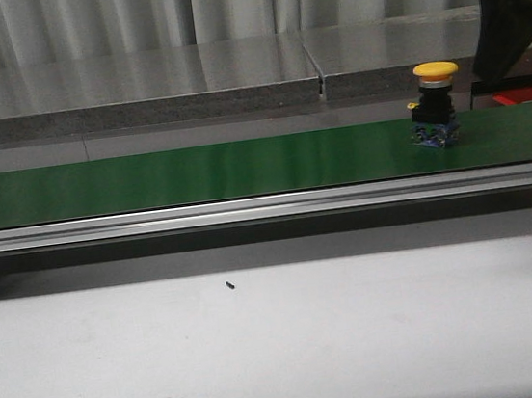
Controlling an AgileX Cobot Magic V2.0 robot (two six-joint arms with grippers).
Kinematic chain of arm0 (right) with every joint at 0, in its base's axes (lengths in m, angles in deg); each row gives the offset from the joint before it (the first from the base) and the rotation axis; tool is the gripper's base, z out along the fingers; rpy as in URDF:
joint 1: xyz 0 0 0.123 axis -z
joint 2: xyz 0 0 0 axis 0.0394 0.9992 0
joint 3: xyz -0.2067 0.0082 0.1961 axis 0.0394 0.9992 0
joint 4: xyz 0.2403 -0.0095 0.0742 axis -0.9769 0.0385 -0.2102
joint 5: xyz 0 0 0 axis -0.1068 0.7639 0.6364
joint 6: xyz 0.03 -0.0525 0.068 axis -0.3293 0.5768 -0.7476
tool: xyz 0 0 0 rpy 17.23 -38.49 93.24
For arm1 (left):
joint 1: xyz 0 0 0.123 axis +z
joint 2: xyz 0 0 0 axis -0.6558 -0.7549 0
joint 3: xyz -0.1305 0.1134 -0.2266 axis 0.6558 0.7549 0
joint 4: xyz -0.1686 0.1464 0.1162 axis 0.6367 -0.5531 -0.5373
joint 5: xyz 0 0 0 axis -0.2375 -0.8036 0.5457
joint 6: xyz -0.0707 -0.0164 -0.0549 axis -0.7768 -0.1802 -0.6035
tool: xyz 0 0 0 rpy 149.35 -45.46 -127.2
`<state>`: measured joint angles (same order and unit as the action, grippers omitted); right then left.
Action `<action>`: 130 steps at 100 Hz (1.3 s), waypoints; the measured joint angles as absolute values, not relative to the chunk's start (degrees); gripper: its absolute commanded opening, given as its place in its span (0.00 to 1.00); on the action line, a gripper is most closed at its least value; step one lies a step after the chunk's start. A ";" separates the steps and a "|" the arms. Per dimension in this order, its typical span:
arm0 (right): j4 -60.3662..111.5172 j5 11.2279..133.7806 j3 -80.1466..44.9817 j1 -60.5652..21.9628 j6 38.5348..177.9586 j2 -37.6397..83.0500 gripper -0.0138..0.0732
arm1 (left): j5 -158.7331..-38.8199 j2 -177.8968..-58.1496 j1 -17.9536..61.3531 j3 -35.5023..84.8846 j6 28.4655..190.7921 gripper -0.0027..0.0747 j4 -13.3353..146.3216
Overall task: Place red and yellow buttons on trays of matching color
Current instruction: 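Grasp the yellow button on the belt with the right gripper, then place the yellow button into the yellow tray and open the right gripper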
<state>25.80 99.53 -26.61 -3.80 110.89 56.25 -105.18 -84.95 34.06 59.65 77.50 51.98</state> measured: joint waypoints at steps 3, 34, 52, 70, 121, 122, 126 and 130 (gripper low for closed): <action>25.80 99.43 -26.86 -4.28 110.89 56.98 0.83 | -105.18 -84.95 34.06 59.65 77.50 0.01 51.98; 25.06 98.53 -33.01 -5.30 110.92 63.90 0.83 | -105.18 -84.95 34.06 59.65 77.50 0.01 51.98; 24.93 97.94 -36.41 -5.30 110.92 67.24 0.63 | -105.18 -84.95 34.06 59.65 77.50 0.01 51.98; 24.92 98.08 -37.20 -4.10 108.98 68.91 0.28 | -105.18 -84.95 34.06 59.65 77.50 0.01 51.98; 24.69 112.44 -39.32 12.93 107.48 60.58 0.27 | -105.18 -84.95 34.06 59.65 77.50 0.01 51.98; 24.69 112.59 -39.32 13.37 107.48 60.59 0.27 | -105.18 -84.95 34.06 59.65 77.50 0.01 51.98; 24.69 113.07 -39.32 15.88 107.48 60.56 0.27 | -105.18 -84.95 34.06 59.65 77.50 0.01 51.98; 24.69 113.20 -39.17 18.27 107.43 60.56 0.27 | -105.18 -84.95 34.06 59.65 77.50 0.01 51.98</action>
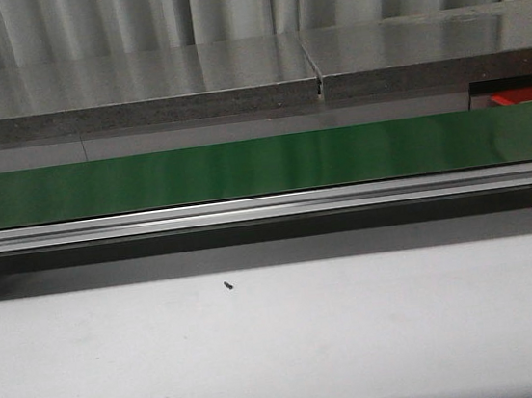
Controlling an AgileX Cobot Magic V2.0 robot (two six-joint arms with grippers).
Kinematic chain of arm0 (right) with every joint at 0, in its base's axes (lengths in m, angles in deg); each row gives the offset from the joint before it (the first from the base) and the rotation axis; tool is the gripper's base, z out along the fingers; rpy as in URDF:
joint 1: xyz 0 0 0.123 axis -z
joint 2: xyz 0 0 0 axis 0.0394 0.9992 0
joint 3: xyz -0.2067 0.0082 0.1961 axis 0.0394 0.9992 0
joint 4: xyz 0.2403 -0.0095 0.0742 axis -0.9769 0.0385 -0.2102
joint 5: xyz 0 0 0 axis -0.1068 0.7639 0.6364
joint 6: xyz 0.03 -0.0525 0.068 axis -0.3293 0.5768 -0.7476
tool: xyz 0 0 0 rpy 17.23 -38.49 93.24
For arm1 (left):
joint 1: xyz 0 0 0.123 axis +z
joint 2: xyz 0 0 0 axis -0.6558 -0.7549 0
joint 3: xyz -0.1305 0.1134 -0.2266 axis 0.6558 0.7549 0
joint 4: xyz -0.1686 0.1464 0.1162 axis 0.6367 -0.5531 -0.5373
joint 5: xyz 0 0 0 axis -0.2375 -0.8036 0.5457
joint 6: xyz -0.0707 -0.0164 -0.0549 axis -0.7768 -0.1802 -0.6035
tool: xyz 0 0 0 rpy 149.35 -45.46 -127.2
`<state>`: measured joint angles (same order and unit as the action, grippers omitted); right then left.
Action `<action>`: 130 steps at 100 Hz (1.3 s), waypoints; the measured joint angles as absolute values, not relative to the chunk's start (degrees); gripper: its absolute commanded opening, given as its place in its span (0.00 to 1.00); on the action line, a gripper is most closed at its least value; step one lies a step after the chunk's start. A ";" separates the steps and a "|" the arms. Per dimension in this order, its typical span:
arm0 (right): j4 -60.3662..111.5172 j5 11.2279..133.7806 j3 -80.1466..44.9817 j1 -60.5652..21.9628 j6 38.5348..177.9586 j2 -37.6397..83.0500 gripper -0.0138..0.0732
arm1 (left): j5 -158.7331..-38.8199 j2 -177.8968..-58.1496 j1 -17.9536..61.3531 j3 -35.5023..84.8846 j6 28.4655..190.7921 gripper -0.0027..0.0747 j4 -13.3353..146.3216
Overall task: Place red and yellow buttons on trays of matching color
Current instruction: 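Place the yellow button into the yellow tray and open the right gripper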
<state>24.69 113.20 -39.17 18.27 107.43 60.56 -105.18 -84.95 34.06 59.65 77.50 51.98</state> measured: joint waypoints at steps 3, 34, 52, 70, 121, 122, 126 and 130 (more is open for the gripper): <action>24.69 113.20 -38.83 19.80 107.43 60.56 0.27 | -105.18 -84.95 34.06 59.65 77.50 0.01 51.98; 22.93 102.52 -28.69 28.29 107.34 60.56 0.27 | -105.18 -84.95 34.06 59.65 77.50 0.01 51.98; 20.10 99.30 -26.88 28.28 108.05 63.23 0.27 | -105.18 -84.95 34.06 59.65 77.50 0.01 51.98; 16.61 98.33 -26.88 27.59 110.62 66.67 0.27 | -105.18 -84.95 34.06 59.65 77.50 0.01 51.98; 15.64 96.75 -26.88 27.59 111.26 71.37 0.68 | -105.18 -84.95 34.06 59.65 77.50 0.01 51.98; 15.64 96.75 -26.88 27.59 111.26 71.37 0.69 | -105.18 -84.95 34.06 59.65 77.50 0.01 51.98; 15.64 96.75 -26.88 27.59 111.26 71.37 0.78 | -105.18 -84.95 34.06 59.65 77.50 0.01 51.98; 15.64 96.75 -26.88 27.59 111.26 71.19 0.83 | -105.18 -84.95 34.06 59.65 77.50 0.01 51.98</action>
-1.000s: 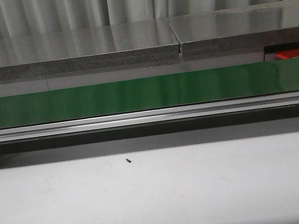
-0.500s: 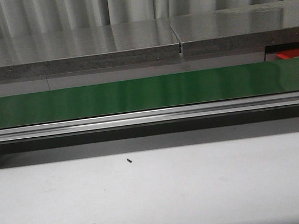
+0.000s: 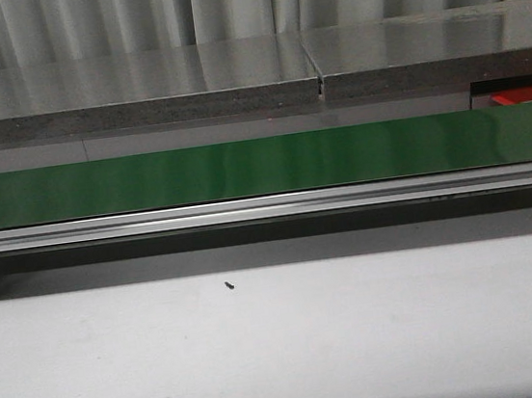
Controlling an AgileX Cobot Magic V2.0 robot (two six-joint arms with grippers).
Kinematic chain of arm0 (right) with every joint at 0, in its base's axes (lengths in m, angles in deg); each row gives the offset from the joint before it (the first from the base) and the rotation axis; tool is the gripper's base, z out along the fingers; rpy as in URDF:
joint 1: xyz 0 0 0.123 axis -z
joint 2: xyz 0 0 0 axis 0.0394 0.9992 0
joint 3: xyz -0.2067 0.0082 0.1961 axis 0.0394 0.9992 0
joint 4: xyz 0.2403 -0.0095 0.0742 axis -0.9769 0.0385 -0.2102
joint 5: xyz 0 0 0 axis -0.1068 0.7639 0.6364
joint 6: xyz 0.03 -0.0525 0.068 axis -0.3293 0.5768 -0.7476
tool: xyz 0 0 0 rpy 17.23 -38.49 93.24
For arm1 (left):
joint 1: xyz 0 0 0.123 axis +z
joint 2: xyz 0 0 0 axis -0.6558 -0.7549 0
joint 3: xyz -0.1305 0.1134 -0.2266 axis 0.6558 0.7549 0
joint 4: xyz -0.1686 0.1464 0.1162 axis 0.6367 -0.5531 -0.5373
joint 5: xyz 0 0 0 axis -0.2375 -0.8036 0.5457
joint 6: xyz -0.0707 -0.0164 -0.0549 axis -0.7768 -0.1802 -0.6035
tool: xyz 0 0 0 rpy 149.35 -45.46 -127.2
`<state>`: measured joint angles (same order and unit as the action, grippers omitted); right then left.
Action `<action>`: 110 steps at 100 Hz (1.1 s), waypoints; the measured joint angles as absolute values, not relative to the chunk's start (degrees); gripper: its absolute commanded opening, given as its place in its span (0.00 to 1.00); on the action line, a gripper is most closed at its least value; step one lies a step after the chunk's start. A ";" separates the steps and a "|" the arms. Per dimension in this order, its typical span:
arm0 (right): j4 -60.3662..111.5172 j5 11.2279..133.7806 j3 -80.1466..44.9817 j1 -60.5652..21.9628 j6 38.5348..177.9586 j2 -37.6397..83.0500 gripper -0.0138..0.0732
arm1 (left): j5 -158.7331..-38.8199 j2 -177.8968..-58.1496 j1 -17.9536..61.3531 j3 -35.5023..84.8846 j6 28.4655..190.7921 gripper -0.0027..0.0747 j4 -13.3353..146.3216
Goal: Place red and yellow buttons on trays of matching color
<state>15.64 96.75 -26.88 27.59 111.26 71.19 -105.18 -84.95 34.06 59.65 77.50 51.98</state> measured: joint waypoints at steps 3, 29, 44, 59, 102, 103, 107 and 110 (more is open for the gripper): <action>15.64 96.75 -26.88 27.59 111.26 70.93 0.86 | -105.18 -84.95 34.06 59.65 77.50 0.01 51.98; 15.64 96.52 -26.88 26.17 111.37 62.66 0.86 | -105.18 -84.95 34.06 59.65 77.50 0.01 51.98; 15.64 96.26 -26.59 22.69 112.49 55.00 0.86 | -105.18 -84.95 34.06 59.65 77.50 0.01 51.98; 15.64 93.21 -22.53 17.26 115.39 45.58 0.86 | -105.18 -84.95 34.06 59.65 77.50 0.01 51.98; 15.51 90.73 -2.15 6.07 117.33 19.81 0.60 | -105.18 -84.95 34.06 59.65 77.50 0.01 51.98; 15.51 90.73 -1.92 6.07 117.31 19.21 0.56 | -105.18 -84.95 34.06 59.65 77.50 0.01 51.98; 15.51 90.73 -0.64 6.07 117.31 17.74 0.47 | -105.18 -84.95 34.06 59.65 77.50 0.01 51.98; 15.51 90.73 0.03 6.07 117.31 16.38 0.36 | -105.18 -84.95 34.06 59.65 77.50 0.01 51.98</action>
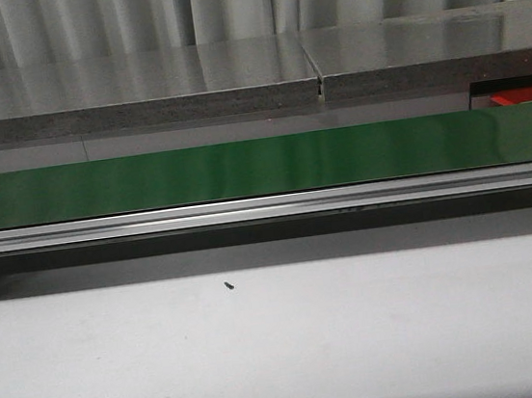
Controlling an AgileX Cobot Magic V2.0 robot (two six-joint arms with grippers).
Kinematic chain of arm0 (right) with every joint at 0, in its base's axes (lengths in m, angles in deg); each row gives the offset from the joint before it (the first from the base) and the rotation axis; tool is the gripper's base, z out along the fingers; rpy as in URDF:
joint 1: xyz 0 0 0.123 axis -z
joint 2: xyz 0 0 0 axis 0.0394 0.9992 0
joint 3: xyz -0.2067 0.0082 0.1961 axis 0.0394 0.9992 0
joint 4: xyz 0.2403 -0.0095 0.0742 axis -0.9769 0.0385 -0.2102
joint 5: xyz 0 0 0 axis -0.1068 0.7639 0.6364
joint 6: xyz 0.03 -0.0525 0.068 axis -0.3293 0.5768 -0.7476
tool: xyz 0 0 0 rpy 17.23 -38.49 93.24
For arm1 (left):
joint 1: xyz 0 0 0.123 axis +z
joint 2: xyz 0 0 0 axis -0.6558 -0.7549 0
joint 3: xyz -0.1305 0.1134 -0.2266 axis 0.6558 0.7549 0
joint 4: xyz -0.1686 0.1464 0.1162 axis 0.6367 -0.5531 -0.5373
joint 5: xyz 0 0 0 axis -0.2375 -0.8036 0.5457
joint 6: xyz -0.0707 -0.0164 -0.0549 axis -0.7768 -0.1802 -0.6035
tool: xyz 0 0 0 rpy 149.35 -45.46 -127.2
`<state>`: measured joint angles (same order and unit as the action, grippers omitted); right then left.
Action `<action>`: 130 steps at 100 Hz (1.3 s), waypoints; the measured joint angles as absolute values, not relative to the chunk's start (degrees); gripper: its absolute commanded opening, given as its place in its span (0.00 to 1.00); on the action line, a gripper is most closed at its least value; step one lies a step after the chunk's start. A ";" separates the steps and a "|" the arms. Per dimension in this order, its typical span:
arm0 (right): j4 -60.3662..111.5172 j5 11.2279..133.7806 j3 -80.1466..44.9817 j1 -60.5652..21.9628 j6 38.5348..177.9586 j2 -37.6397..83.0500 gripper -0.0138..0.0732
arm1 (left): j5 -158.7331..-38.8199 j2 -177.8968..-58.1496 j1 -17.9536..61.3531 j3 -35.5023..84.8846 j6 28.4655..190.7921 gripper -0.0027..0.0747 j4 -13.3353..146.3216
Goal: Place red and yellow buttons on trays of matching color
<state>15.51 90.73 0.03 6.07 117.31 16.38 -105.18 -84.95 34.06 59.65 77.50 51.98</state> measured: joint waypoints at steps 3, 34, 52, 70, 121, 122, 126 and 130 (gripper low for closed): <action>15.51 90.98 0.67 6.07 117.31 15.38 0.28 | -105.18 -84.95 34.06 59.65 77.50 0.01 51.98; 15.51 93.58 1.42 6.07 117.31 11.35 0.05 | -105.18 -84.95 34.06 59.65 77.50 0.01 51.98; 15.51 93.84 1.42 6.07 117.31 11.35 0.05 | -105.18 -84.95 34.06 59.65 77.50 0.01 51.98; 15.51 93.84 1.42 6.07 117.31 11.35 0.05 | -105.18 -84.95 34.06 59.65 77.50 0.01 51.98; 15.51 93.84 1.42 6.07 117.35 11.35 0.05 | -105.12 -84.95 34.06 60.21 77.50 0.69 51.03; 15.51 93.84 1.42 6.07 117.35 11.35 0.05 | -105.12 -84.95 34.06 60.21 77.50 0.71 51.05; 15.51 93.84 1.42 6.07 117.35 11.35 0.05 | -105.12 -84.95 34.06 60.21 77.50 0.83 50.90; 15.51 93.84 1.42 6.07 117.35 11.35 0.05 | -105.12 -84.95 34.06 60.21 77.50 0.90 50.88</action>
